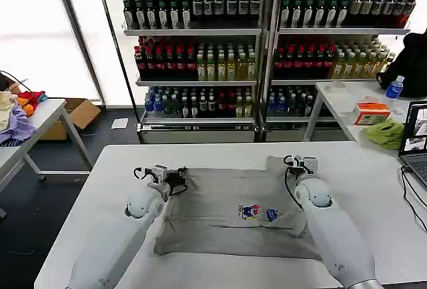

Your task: Fold and organize the clothes.

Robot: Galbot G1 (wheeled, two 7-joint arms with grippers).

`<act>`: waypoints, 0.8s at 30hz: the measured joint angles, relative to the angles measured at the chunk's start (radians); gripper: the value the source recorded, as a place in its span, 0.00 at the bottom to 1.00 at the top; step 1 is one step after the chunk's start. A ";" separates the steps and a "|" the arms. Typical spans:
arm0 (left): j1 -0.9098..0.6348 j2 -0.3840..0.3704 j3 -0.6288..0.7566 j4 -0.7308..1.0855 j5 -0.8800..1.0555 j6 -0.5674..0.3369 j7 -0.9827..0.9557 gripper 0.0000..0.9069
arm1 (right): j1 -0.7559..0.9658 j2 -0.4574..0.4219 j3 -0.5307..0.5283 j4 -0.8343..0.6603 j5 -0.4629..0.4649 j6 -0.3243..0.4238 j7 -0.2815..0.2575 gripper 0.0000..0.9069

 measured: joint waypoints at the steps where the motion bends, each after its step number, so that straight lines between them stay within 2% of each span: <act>1: 0.002 -0.001 -0.002 -0.005 -0.002 0.000 -0.002 0.00 | -0.004 -0.001 0.002 0.010 0.004 0.000 0.003 0.00; 10: 0.029 0.008 -0.030 -0.055 -0.010 -0.038 -0.025 0.00 | -0.034 -0.010 0.035 0.117 0.052 0.000 0.044 0.00; 24: 0.091 0.049 -0.069 -0.179 -0.014 -0.087 -0.044 0.00 | -0.125 -0.044 0.092 0.380 0.089 -0.003 0.102 0.00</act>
